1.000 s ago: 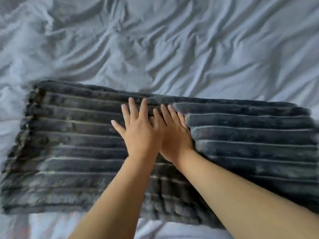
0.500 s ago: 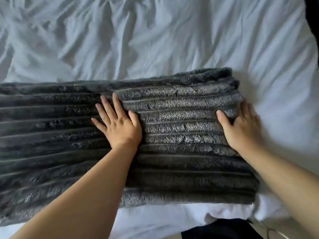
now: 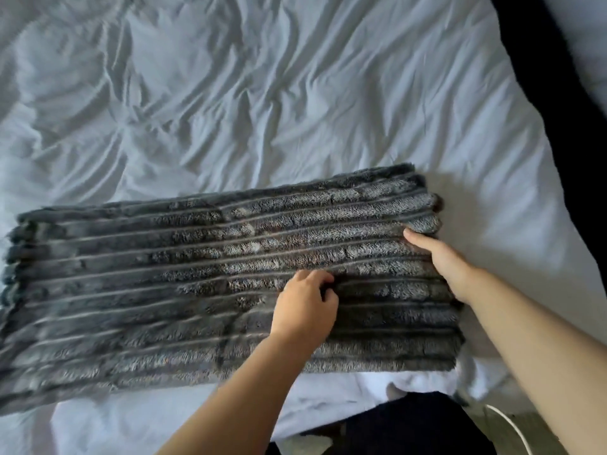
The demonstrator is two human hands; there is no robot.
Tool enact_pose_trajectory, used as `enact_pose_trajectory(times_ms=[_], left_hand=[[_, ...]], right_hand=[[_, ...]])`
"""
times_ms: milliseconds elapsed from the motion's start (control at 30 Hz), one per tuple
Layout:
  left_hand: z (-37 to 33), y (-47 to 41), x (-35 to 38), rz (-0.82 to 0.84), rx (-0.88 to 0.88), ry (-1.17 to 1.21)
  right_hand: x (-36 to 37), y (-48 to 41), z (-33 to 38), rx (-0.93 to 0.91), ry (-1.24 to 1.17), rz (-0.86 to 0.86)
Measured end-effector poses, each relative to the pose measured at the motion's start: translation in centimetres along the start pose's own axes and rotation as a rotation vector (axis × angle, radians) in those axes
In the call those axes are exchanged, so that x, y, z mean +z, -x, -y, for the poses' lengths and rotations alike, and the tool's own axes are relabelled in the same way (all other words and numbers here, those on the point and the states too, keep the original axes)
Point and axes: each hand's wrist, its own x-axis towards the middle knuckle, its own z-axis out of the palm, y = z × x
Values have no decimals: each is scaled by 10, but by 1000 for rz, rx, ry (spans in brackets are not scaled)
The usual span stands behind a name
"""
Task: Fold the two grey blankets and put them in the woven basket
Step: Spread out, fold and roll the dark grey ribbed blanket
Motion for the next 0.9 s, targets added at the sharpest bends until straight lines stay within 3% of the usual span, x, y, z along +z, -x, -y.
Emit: enact_pose_trajectory(times_ms=[133, 233, 400, 467, 533, 667, 733, 833, 900], left_hand=[[3, -2, 5, 151, -82, 14], [8, -10, -3, 256, -97, 72], [25, -13, -27, 313, -153, 274], [35, -8, -46, 239, -264, 537], [47, 4, -72, 57, -375, 908], [80, 38, -131, -202, -369, 1241], [95, 52, -150, -249, -336, 1186], [109, 64, -159, -353, -305, 644], [111, 62, -155, -269, -276, 446]], right_hand=[[-24, 21, 15, 140, -133, 193], [-20, 47, 27, 126, -191, 265], [41, 107, 62, 33, 78, 339], [77, 130, 78, -60, 262, 251], [114, 146, 91, -134, 341, 214], [203, 167, 102, -108, 345, 488], [242, 170, 95, -82, 344, 536], [274, 166, 81, -43, 345, 541], [276, 162, 80, -39, 318, 545]])
